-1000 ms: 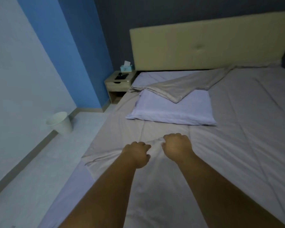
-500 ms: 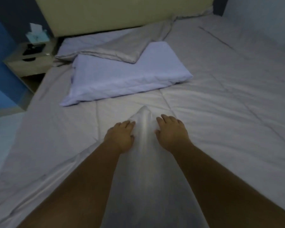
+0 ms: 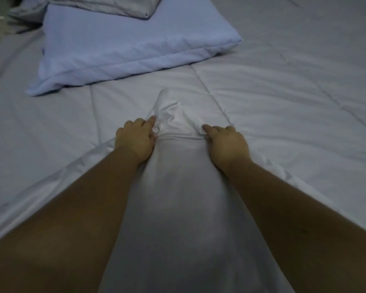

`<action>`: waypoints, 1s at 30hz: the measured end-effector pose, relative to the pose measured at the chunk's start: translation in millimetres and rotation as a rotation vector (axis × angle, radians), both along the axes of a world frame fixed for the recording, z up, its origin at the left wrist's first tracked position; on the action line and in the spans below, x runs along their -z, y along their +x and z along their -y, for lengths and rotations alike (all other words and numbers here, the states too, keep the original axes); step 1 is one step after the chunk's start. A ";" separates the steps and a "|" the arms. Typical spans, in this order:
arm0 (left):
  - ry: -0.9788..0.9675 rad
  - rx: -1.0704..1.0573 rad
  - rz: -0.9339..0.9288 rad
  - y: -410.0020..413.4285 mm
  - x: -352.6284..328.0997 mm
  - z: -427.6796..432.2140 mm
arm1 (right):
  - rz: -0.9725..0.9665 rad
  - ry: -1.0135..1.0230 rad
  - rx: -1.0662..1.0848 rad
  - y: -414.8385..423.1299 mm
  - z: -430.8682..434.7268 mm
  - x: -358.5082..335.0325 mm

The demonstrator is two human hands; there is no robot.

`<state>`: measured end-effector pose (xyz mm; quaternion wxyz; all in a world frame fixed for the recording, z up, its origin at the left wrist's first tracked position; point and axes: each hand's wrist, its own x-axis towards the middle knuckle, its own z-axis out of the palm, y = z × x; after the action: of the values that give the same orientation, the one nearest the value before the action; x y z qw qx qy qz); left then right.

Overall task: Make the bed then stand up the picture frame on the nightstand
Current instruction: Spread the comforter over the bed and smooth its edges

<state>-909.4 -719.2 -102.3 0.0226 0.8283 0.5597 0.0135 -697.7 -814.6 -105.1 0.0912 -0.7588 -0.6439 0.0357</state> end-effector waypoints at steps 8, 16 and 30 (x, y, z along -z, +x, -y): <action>-0.035 0.094 0.075 -0.7 -38.6 19.3 | -0.014 -0.030 0.015 -8.8 28.5 -42.9; -0.393 0.153 0.014 -17.8 -94.3 67.9 | -0.099 -0.133 -0.070 -22.3 93.1 -88.7; -0.627 0.180 -0.262 -90.3 -117.1 272.0 | -0.148 -0.476 -0.164 -107.2 272.7 -115.6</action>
<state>-999.7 -991.2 14.8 0.2050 0.8218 0.4592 -0.2678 -804.9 -1087.2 10.4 -0.0462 -0.6994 -0.6684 0.2489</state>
